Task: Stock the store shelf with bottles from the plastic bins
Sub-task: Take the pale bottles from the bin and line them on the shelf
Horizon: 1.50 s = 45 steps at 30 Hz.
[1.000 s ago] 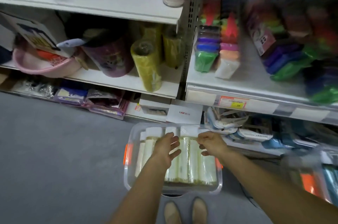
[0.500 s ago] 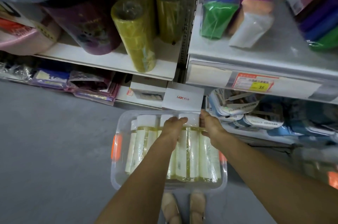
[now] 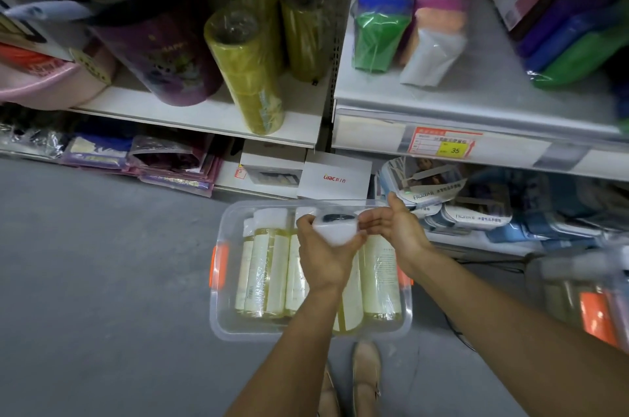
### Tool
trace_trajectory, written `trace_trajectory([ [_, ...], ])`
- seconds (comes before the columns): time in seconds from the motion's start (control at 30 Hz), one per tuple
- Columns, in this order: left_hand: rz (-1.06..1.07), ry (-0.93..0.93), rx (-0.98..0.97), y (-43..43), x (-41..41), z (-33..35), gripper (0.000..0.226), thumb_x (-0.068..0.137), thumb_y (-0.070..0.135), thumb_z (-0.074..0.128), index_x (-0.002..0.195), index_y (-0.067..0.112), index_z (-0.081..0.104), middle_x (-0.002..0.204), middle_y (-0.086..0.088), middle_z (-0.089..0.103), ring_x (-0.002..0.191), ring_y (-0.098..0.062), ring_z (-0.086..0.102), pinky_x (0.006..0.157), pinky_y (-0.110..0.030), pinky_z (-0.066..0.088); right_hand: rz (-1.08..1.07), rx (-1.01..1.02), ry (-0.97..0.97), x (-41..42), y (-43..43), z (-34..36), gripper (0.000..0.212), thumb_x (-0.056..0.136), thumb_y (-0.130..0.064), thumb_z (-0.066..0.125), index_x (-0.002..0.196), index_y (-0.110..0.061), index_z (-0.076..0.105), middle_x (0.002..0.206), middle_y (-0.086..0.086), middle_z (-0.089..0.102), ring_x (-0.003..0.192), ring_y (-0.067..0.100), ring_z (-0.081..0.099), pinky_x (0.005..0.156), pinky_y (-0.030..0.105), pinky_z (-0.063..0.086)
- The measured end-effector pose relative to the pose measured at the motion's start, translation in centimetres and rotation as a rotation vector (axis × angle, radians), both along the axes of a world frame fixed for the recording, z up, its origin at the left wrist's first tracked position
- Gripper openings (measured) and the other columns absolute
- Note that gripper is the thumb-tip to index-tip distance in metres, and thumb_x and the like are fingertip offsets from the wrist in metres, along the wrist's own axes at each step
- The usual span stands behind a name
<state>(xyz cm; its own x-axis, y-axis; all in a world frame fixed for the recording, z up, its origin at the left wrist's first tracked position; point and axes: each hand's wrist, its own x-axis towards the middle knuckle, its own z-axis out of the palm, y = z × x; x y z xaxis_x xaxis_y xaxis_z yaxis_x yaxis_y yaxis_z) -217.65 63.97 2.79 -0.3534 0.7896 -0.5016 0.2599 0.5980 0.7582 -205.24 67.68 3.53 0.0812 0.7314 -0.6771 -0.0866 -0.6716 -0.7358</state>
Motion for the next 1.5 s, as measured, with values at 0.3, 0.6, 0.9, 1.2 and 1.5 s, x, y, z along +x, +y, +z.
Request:
trace_trajectory([
  [0.3, 0.214, -0.298, 0.197, -2.8, -4.2, 4.2, 0.053, 0.072, 0.015, 0.088, 0.111, 0.021, 0.052, 0.103, -0.002, 0.067, 0.088, -0.016, 0.069, 0.069, -0.022, 0.057, 0.079, -0.093, 0.011, -1.8, -2.6, 2.2, 0.055, 0.105, -0.046, 0.034, 0.095, -0.007, 0.072, 0.09, 0.011, 0.074, 0.084, 0.022, 0.066, 0.09, 0.039, 0.05],
  [0.6, 0.327, -0.797, 0.194, 0.0, -8.1, 13.5, 0.059, 0.072, 0.036, 0.071, 0.123, 0.01, 0.058, 0.107, -0.018, 0.068, 0.092, -0.03, 0.064, 0.079, -0.044, 0.055, 0.356, -0.393, 0.293, -1.0, -4.7, 8.6, 0.067, 0.088, -0.066, 0.054, 0.124, -0.01, 0.064, 0.12, 0.021, 0.067, 0.115, 0.039, 0.063, 0.105, 0.053, 0.044],
  [0.9, 0.204, -0.851, 0.23, 1.4, -11.0, 24.4, 0.079, 0.069, 0.049, 0.074, 0.134, 0.008, 0.058, 0.126, -0.024, 0.065, 0.102, -0.032, 0.067, 0.092, -0.052, 0.053, 0.462, -0.15, 0.368, -3.3, -5.3, 19.8, 0.071, 0.083, -0.078, 0.045, 0.12, -0.022, 0.07, 0.127, 0.026, 0.063, 0.122, 0.048, 0.056, 0.104, 0.072, 0.035],
  [1.2, 0.083, -0.797, 0.376, 2.1, -11.3, 36.1, 0.086, 0.061, 0.049, 0.081, 0.132, 0.005, 0.059, 0.125, -0.024, 0.065, 0.101, -0.034, 0.068, 0.09, -0.052, 0.056, 0.719, 0.344, 0.2, -3.7, -6.7, 32.2, 0.086, 0.059, -0.063, 0.084, 0.128, -0.022, 0.055, 0.113, 0.005, 0.073, 0.106, 0.024, 0.069, 0.091, 0.043, 0.056],
  [1.5, -0.209, -0.757, 0.477, 2.7, -7.2, 46.1, 0.075, 0.089, 0.071, 0.043, 0.128, 0.01, 0.063, 0.118, -0.016, 0.072, 0.11, -0.03, 0.069, 0.097, -0.049, 0.054, 0.476, 0.574, 0.096, -1.8, -6.4, 39.2, 0.087, 0.059, -0.063, 0.085, 0.131, -0.024, 0.054, 0.119, 0.004, 0.07, 0.109, 0.024, 0.068, 0.098, 0.049, 0.052],
])
